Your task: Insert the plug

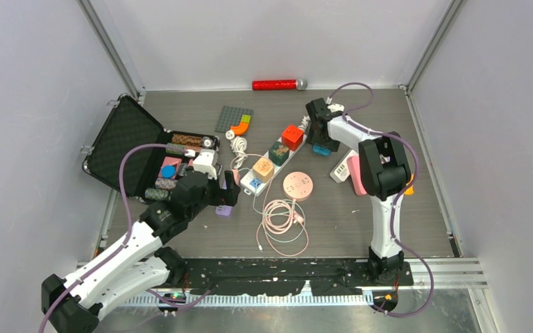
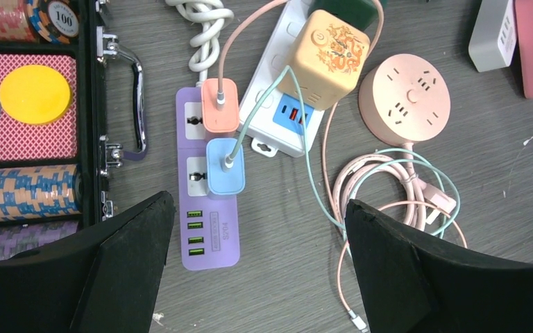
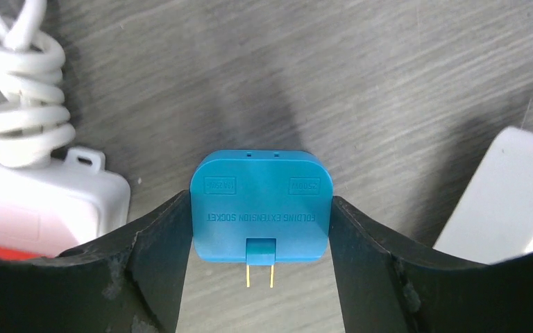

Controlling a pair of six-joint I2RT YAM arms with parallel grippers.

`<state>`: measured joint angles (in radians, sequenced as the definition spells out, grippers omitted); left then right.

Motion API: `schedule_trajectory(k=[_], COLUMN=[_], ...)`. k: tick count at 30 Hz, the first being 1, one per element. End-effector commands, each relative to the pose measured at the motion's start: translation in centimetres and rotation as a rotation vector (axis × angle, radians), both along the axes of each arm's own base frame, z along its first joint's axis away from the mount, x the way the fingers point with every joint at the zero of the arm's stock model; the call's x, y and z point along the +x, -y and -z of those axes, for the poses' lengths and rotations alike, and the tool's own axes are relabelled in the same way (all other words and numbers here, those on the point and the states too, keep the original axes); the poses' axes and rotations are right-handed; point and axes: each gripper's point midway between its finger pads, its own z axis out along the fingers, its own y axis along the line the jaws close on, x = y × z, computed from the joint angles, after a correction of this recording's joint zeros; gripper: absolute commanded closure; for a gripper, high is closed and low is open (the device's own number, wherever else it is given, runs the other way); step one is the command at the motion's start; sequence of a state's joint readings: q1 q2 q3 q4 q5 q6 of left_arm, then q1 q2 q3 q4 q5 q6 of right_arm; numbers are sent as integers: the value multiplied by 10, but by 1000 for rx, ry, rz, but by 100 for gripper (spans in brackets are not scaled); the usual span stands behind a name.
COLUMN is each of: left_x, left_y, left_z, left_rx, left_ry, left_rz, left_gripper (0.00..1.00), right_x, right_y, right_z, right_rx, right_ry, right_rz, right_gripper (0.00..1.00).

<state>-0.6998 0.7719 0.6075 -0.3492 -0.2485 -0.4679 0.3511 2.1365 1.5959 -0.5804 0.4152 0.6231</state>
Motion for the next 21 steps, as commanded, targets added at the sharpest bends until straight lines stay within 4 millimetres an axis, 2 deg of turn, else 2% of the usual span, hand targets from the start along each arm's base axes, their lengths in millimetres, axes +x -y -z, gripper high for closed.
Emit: schedule_trajectory(k=[1, 5, 9, 11, 12, 13, 14, 15, 16, 17, 18, 19, 20, 21], left_x=[8, 7, 8, 8, 9, 9, 10, 10, 10, 10, 10, 8, 10, 11], left_y=[11, 18, 26, 31, 33, 35, 37, 40, 43, 47, 52, 60, 65, 70], left_z=[-34, -45, -62, -75, -83, -90, -98, -106, -114, -121, -127, -135, -141, -145], left_rx=[-59, -82, -123, -151, -165, -178, -195, -210, -228, -243, -266, -299, -332, -362], left_ry=[75, 105, 146, 168, 177, 183, 186, 182, 175, 165, 154, 147, 142, 131], left_rz=[30, 72, 109, 122, 128, 130, 132, 139, 148, 165, 186, 227, 248, 264], left_gripper=[9, 9, 8, 8, 8, 7, 7, 8, 8, 9, 9, 9, 10, 11], right_x=[5, -3, -23, -38, -44, -53, -61, -74, -81, -97, -108, -120, -133, -143], right_y=[-3, -10, -19, -30, -35, -44, -51, -64, -69, -81, -90, -97, -109, -113], right_z=[-53, -85, -117, -148, -146, -167, -166, -185, -188, -204, -205, -218, -219, -228], right_rx=[63, 131, 224, 308, 338, 382, 412, 451, 465, 484, 504, 496, 513, 502], right_ry=[124, 192, 269, 360, 382, 429, 446, 487, 511, 552, 565, 608, 618, 652], right_rz=[-9, -46, -120, -211, -247, -322, -377, -484, -537, -651, -720, -793, -862, -906], right_gripper=[45, 45, 45, 45, 45, 45, 45, 45, 46, 46, 46, 46, 46, 46])
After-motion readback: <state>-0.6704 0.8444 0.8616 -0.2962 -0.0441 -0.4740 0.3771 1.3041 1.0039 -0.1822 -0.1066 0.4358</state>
